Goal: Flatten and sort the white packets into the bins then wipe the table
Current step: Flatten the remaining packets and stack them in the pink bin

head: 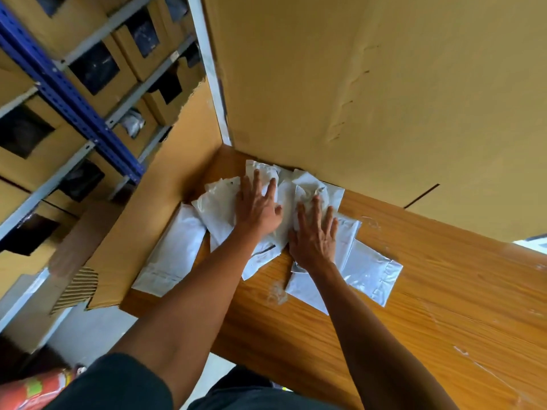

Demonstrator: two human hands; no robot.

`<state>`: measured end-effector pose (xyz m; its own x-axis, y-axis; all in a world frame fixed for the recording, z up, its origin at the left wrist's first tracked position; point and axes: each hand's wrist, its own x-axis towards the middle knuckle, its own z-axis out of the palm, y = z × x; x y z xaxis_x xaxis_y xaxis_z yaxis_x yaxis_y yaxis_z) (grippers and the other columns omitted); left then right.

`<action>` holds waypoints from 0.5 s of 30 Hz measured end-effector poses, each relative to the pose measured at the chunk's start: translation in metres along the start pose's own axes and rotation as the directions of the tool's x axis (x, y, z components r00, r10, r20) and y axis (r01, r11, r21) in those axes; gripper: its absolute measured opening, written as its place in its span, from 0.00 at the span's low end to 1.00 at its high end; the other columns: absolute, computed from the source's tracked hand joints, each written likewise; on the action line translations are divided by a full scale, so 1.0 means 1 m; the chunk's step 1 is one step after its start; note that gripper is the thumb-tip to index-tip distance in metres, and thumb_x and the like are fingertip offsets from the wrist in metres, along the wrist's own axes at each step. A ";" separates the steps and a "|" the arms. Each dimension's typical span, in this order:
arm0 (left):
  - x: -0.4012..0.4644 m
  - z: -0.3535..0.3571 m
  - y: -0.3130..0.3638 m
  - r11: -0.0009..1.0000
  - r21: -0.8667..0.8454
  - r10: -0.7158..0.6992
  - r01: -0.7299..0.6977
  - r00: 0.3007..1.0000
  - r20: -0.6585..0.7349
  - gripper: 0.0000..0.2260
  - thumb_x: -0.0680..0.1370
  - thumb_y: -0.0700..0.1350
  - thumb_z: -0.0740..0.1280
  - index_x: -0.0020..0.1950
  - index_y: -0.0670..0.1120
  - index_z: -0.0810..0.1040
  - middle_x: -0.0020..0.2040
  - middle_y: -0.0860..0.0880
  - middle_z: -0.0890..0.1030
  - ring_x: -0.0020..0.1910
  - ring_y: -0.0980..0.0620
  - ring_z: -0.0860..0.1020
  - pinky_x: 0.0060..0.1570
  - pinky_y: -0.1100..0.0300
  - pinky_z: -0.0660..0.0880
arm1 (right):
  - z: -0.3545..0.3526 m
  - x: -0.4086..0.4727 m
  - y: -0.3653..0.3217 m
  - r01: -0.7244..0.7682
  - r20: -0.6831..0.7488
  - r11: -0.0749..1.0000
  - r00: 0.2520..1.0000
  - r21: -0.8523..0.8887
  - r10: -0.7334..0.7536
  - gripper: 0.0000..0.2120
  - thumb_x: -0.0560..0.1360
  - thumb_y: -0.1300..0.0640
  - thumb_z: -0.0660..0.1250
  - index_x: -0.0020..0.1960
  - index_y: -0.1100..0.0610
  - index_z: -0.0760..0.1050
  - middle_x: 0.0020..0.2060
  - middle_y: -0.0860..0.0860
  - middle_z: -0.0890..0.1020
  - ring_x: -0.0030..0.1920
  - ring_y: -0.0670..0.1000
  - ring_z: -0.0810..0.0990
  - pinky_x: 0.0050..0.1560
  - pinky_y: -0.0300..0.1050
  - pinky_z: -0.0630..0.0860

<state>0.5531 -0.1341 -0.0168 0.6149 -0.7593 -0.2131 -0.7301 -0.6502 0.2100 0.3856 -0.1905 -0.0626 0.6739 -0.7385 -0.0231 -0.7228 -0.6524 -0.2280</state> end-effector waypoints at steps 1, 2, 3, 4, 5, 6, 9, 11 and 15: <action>0.003 0.002 -0.002 1.000 0.013 -0.001 0.001 1.000 0.015 0.36 0.83 0.60 0.60 0.86 0.56 0.48 0.86 0.44 0.38 0.84 0.34 0.43 0.80 0.36 0.53 | 0.001 0.000 0.000 -0.001 -0.009 1.000 1.000 0.007 0.001 0.39 0.78 0.44 0.63 0.85 0.47 0.51 0.84 0.58 0.46 0.80 0.72 0.51 0.77 0.72 0.57; 0.004 0.003 -0.003 1.000 0.027 -0.001 0.000 1.000 0.025 0.36 0.83 0.61 0.59 0.86 0.57 0.46 0.86 0.44 0.37 0.84 0.34 0.43 0.81 0.36 0.52 | 0.002 0.000 0.001 0.002 -0.017 1.000 1.000 0.009 -0.002 0.38 0.79 0.44 0.62 0.85 0.47 0.51 0.84 0.57 0.46 0.81 0.72 0.50 0.77 0.72 0.56; 0.007 0.005 -0.004 0.999 0.035 0.002 -0.003 0.999 0.033 0.36 0.83 0.61 0.59 0.86 0.58 0.45 0.86 0.45 0.36 0.84 0.34 0.42 0.81 0.36 0.51 | 0.003 0.001 0.001 0.004 -0.020 1.000 1.000 0.006 -0.003 0.38 0.79 0.44 0.61 0.85 0.47 0.50 0.84 0.57 0.45 0.81 0.71 0.50 0.77 0.72 0.55; 0.009 0.006 -0.004 0.999 0.040 0.003 -0.005 0.999 0.038 0.36 0.83 0.62 0.58 0.86 0.58 0.44 0.86 0.45 0.36 0.84 0.33 0.41 0.81 0.36 0.51 | 0.003 0.001 0.001 0.004 -0.022 1.000 1.000 0.004 -0.004 0.37 0.80 0.43 0.60 0.85 0.46 0.50 0.85 0.56 0.45 0.81 0.71 0.49 0.78 0.71 0.55; 0.011 0.008 -0.005 0.999 0.044 0.004 -0.005 0.999 0.037 0.36 0.83 0.62 0.58 0.86 0.59 0.43 0.85 0.45 0.35 0.84 0.33 0.41 0.81 0.35 0.50 | 0.003 0.001 0.001 0.004 -0.027 1.000 1.000 0.005 -0.004 0.37 0.80 0.43 0.60 0.85 0.46 0.50 0.85 0.56 0.45 0.81 0.71 0.49 0.78 0.71 0.54; 0.013 0.010 -0.006 0.999 0.044 0.003 -0.005 0.999 0.036 0.36 0.82 0.62 0.58 0.86 0.60 0.42 0.85 0.44 0.34 0.84 0.32 0.41 0.81 0.35 0.50 | 0.004 0.001 0.001 0.007 -0.032 1.000 0.999 0.005 -0.007 0.36 0.80 0.43 0.60 0.85 0.46 0.50 0.85 0.56 0.45 0.81 0.71 0.49 0.78 0.71 0.54; 0.018 0.015 -0.007 1.000 0.025 0.000 -0.001 0.999 0.033 0.37 0.82 0.62 0.60 0.86 0.60 0.43 0.85 0.43 0.35 0.83 0.30 0.42 0.81 0.34 0.48 | 0.003 0.001 0.001 0.017 -0.043 1.000 0.999 -0.004 -0.017 0.37 0.80 0.44 0.61 0.85 0.46 0.51 0.84 0.57 0.45 0.81 0.71 0.51 0.78 0.70 0.55; 0.019 0.019 -0.007 1.000 0.030 0.003 -0.004 1.000 0.020 0.37 0.81 0.61 0.61 0.86 0.59 0.45 0.86 0.43 0.37 0.83 0.30 0.43 0.81 0.35 0.49 | 0.002 0.001 0.002 0.014 -0.035 1.000 0.999 -0.012 -0.014 0.37 0.79 0.45 0.62 0.85 0.45 0.51 0.84 0.57 0.45 0.81 0.71 0.50 0.78 0.70 0.55; 0.016 0.020 -0.008 0.999 0.041 0.020 -0.020 1.000 -0.013 0.36 0.81 0.60 0.61 0.86 0.57 0.49 0.86 0.41 0.43 0.83 0.30 0.48 0.80 0.36 0.51 | 0.001 0.001 0.001 0.008 -0.018 1.000 1.000 -0.022 -0.008 0.37 0.80 0.45 0.61 0.85 0.45 0.51 0.84 0.57 0.45 0.81 0.70 0.51 0.79 0.69 0.54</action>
<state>0.5624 -0.1403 -0.0406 0.6037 -0.7726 -0.1967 -0.7537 -0.6335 0.1748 0.3861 -0.1919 -0.0634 0.6766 -0.7363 -0.0035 -0.7209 -0.6615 -0.2064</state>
